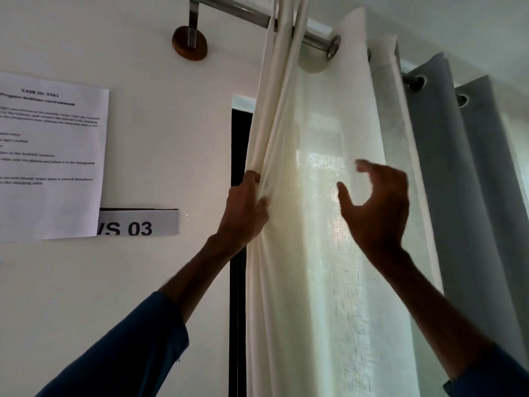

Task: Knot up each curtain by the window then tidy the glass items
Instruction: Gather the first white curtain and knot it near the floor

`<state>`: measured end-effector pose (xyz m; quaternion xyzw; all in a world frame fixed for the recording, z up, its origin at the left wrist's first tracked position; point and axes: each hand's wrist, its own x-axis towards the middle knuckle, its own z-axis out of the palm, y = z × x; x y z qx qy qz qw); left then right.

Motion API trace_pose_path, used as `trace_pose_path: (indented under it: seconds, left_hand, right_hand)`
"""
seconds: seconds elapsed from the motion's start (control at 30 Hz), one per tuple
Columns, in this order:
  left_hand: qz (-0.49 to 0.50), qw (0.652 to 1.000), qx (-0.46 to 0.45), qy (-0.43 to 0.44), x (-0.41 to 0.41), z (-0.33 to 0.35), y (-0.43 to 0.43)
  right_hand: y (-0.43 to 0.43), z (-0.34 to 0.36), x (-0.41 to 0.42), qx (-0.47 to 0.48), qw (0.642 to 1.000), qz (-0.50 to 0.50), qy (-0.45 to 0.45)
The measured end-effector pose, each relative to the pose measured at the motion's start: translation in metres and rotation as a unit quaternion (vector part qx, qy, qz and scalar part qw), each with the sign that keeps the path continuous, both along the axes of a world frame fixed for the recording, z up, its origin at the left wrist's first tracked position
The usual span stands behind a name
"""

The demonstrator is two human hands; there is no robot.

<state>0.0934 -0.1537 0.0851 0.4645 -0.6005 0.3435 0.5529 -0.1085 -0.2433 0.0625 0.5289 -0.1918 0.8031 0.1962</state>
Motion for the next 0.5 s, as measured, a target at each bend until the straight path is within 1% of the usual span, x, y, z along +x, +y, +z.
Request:
trace_pose_path:
  seconds: [0.03, 0.1, 0.17, 0.23, 0.3, 0.4, 0.5]
  left_hand:
    - [-0.024, 1.000, -0.011, 0.008, 0.000, -0.003, 0.000]
    - [-0.059, 0.997, -0.043, 0.030, -0.001, -0.009, 0.000]
    - [-0.072, 0.993, -0.068, 0.067, 0.001, -0.013, -0.004]
    - [-0.070, 0.991, -0.073, 0.087, 0.007, -0.014, -0.008]
    - [-0.041, 0.995, -0.059, 0.068, 0.013, -0.013, -0.010]
    - [0.013, 0.998, -0.059, 0.016, 0.022, -0.012, -0.011]
    - [0.045, 0.997, -0.060, -0.024, 0.025, -0.013, -0.008]
  right_hand:
    - [-0.006, 0.004, -0.007, 0.020, 1.000, -0.012, -0.020]
    - [-0.016, 0.010, -0.015, 0.096, 0.995, 0.000, -0.036]
    - [-0.025, 0.012, -0.017, 0.175, 0.984, 0.022, -0.019]
    - [-0.032, 0.010, -0.016, 0.212, 0.977, 0.013, -0.005]
    - [-0.037, 0.008, -0.014, 0.203, 0.979, -0.007, 0.001]
    - [-0.035, 0.003, -0.010, 0.146, 0.989, -0.018, 0.010]
    - [-0.022, -0.002, 0.008, 0.085, 0.994, -0.050, 0.054]
